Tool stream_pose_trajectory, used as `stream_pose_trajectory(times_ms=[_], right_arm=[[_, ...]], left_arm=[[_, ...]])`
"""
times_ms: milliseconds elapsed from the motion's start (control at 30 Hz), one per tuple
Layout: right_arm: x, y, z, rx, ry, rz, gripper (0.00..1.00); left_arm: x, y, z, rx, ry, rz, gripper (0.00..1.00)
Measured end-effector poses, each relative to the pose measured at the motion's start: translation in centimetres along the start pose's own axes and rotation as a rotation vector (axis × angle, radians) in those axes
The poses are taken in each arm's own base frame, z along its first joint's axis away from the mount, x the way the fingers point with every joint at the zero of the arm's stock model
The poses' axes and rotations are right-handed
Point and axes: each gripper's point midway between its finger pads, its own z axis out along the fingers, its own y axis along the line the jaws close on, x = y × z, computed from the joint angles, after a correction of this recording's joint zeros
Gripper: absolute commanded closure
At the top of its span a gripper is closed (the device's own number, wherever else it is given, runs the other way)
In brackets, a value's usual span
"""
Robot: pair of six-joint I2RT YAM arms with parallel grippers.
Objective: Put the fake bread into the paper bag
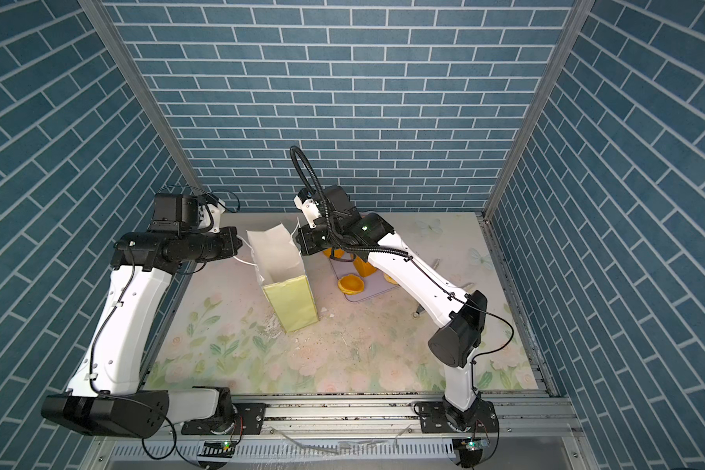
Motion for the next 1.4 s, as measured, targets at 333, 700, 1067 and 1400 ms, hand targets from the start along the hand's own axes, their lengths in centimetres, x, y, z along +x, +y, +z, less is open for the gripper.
stream_pose_trajectory(times_ms=[333, 700, 1067, 1400], right_arm=[[0.3, -0.1, 0.3, 0.001, 0.006, 0.017, 0.91], [0.3, -0.1, 0.3, 0.005, 0.005, 0.017, 0.71], [0.1, -0.7, 0.3, 0.040, -0.006, 0.008, 0.51], [-1.6, -1.4, 0.0, 0.056, -0.039, -0.007, 0.59]], left_arm=[[0.1, 0.1, 1.2, 0.002, 0.026, 0.002, 1.00], [0.5, 0.2, 1.4, 0.003, 0.038, 0.006, 1.00], [1.0, -0.1, 1.7, 0.026, 0.056, 0.010, 1.00], [0.6, -0.8, 1.2, 0.043, 0.046, 0.033, 0.99]])
